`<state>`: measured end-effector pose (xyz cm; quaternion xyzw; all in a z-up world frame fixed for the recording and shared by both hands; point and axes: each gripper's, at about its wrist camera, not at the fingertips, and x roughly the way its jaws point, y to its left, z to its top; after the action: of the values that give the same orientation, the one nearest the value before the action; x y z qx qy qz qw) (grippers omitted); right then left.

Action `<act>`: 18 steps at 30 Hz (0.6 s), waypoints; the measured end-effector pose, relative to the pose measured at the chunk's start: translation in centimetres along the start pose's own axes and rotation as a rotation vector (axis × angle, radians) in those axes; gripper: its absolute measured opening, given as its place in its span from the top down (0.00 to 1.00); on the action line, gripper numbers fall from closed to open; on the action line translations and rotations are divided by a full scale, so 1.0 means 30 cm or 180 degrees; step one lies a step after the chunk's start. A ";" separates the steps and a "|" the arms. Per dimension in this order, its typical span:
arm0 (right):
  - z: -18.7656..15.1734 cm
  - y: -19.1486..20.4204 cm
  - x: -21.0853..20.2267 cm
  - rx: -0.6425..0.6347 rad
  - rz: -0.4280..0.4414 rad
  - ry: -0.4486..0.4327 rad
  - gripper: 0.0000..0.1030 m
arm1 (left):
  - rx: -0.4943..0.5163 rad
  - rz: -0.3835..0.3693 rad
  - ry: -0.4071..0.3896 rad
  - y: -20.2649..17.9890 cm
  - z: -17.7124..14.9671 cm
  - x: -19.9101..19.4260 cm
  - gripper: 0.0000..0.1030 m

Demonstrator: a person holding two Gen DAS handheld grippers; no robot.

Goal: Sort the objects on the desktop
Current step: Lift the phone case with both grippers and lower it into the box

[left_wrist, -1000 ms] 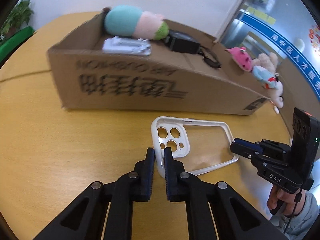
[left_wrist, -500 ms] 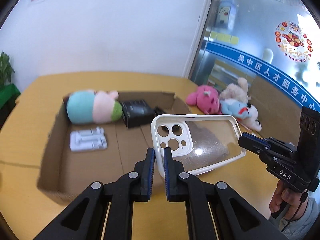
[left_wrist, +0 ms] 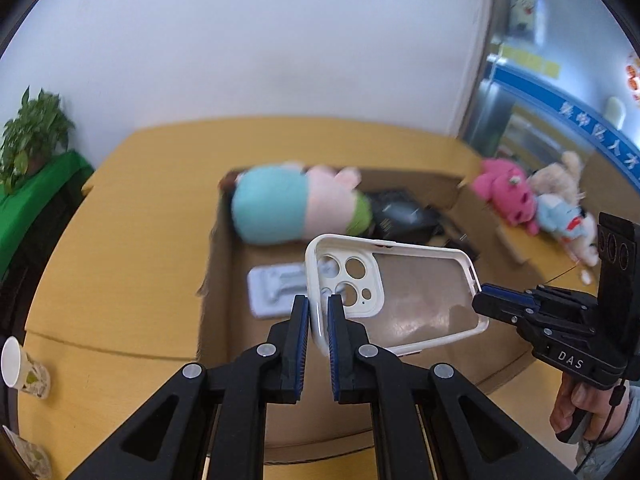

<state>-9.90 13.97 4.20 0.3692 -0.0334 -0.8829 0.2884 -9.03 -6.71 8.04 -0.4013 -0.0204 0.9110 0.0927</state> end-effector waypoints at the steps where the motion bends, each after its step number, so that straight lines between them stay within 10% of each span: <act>1: -0.011 -0.003 0.041 0.0022 0.0024 0.0096 0.86 | 0.0002 0.0062 0.0112 0.016 -0.011 0.038 0.94; 18: -0.068 -0.038 0.315 0.0466 0.0167 0.1075 0.85 | 0.0335 0.0872 0.1252 0.029 -0.121 0.281 0.91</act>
<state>-14.38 10.19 -3.58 0.5312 -0.0582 -0.7957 0.2851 -12.07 -6.12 -0.64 -0.5646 0.1001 0.8192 -0.0087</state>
